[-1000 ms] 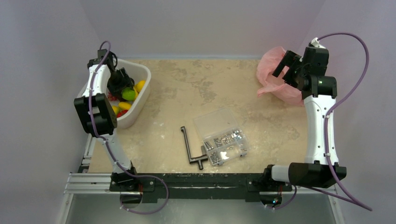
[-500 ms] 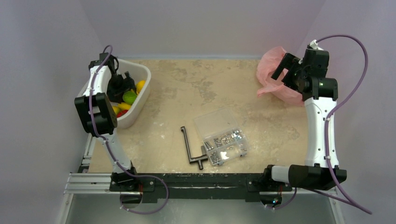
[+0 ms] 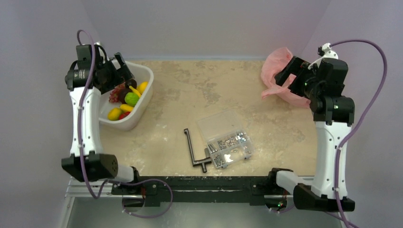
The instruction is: Take the fake fruits out of the plastic bag
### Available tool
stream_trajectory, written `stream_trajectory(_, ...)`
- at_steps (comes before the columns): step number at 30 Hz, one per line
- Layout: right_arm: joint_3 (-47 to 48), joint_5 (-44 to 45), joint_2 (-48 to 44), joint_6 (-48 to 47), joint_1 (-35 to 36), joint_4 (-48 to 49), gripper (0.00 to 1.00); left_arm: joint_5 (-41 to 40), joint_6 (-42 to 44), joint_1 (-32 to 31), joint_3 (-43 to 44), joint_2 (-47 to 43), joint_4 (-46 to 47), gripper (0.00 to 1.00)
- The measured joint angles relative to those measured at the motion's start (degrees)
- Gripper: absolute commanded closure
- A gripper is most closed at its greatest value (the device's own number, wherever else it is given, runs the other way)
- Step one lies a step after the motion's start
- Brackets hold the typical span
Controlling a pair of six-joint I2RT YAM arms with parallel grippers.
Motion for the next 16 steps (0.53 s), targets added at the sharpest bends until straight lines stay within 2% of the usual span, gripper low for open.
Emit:
stream_trajectory(4,-0.6,-1.7,-5.7,0.5,0.0,1.1,0.01,0.0,-0.7,-6.9,-1.9,-11.8,1.9,0.0)
stream_trajectory(7,-1.2,-2.2,-10.0,1.0,0.0,1.5,0.01,0.5,-2.8,-10.7,-8.6,-22.7,7.1,0.0)
stream_trajectory(11,-1.4,-2.4,-14.2,1.4,0.0,1.5,0.01,0.6,-5.0,-11.8,-16.3,-36.2,13.8,0.0)
stream_trajectory(16,-1.5,-1.9,-19.5,2.6,0.0,1.9,0.01,0.9,-4.9,-12.0,-17.0,-46.5,17.9,0.0)
